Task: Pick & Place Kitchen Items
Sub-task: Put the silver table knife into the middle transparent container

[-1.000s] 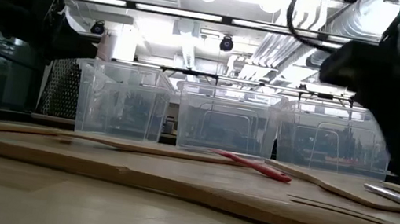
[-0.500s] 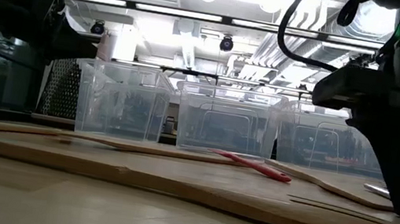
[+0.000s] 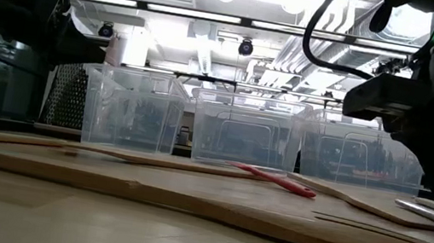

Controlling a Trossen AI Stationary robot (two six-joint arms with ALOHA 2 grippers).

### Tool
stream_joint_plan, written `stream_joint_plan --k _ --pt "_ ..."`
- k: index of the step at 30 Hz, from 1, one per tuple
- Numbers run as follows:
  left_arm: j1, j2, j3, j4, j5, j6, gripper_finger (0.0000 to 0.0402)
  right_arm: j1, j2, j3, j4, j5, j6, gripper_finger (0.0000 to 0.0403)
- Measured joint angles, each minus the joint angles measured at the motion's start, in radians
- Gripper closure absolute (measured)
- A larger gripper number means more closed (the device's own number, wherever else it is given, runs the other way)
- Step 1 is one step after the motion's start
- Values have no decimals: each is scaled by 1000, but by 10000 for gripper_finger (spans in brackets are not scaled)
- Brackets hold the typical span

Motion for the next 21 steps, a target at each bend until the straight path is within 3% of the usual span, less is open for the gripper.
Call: stream_joint_plan --k 14,21 --pt "0 0 0 0 0 0 300 -5 0 -1 5 -4 -22 372" --pt "0 0 0 0 0 0 300 -6 -9 -3 24 -58 -65 374"
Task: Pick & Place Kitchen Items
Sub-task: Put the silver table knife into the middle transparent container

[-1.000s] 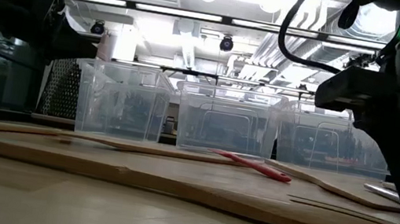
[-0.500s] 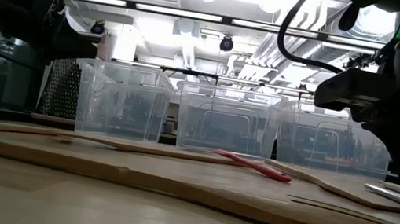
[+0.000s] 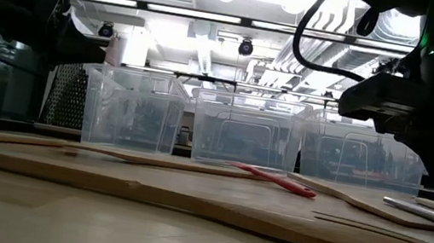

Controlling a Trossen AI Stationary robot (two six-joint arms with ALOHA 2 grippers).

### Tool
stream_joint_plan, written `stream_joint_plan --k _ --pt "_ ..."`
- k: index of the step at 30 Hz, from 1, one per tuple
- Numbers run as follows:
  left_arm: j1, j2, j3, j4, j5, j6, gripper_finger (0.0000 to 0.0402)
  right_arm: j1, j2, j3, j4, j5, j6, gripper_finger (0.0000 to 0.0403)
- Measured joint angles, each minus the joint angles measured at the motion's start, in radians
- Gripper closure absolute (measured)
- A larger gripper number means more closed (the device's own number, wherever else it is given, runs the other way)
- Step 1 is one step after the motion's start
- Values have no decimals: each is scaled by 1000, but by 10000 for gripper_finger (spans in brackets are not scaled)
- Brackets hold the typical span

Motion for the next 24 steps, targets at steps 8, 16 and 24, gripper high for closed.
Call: stream_joint_plan --k 8,16,24 --pt "0 0 0 0 -1 0 300 2 -74 21 6 -14 -40 374" --pt "0 0 0 0 -3 0 300 -10 -193 61 -4 66 -138 374" --pt "0 0 0 0 -2 0 300 -174 -328 113 -38 256 -458 374"
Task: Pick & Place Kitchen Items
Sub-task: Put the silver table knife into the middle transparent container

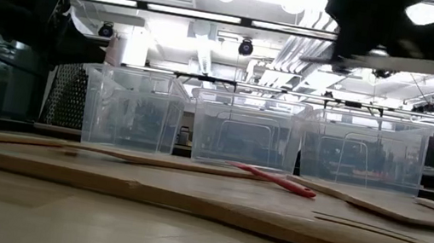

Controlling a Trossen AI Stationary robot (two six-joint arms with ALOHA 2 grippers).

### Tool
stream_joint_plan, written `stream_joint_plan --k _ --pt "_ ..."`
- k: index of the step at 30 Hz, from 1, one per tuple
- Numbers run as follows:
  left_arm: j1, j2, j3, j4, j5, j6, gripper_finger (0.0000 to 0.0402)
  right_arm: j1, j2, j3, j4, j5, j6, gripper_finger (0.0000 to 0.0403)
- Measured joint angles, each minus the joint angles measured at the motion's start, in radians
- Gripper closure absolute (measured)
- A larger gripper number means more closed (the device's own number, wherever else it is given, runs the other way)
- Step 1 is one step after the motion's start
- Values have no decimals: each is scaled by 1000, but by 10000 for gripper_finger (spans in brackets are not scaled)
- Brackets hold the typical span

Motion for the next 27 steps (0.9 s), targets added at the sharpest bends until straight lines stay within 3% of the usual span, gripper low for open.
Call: stream_joint_plan --k 5,14,27 --pt "0 0 0 0 0 0 300 -155 -59 16 17 44 -314 374" --pt "0 0 0 0 4 0 300 -412 -129 17 197 6 -885 374" --pt "0 0 0 0 3 0 300 -641 -136 154 256 -69 -1607 374"
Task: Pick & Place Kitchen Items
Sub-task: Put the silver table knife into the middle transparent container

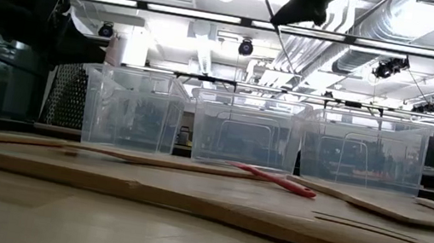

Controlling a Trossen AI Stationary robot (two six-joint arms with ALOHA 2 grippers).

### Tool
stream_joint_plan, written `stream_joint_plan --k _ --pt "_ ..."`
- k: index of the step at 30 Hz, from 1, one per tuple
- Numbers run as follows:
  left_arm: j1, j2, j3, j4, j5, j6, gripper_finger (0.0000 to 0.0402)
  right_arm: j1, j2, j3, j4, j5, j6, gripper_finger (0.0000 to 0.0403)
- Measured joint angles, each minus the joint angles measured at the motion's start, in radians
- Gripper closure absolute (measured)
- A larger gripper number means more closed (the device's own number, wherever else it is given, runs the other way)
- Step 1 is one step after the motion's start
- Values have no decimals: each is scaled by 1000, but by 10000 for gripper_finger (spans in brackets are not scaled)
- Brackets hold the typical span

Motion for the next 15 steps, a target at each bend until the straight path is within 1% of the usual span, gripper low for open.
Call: stream_joint_plan --k 4,8,11,15 --pt "0 0 0 0 0 0 300 -43 17 1 32 1 -213 374" --pt "0 0 0 0 0 0 300 -88 64 1 65 7 -408 374" --pt "0 0 0 0 0 0 300 -120 105 1 105 4 -496 374" --pt "0 0 0 0 0 0 300 -159 160 1 111 -4 -571 374"
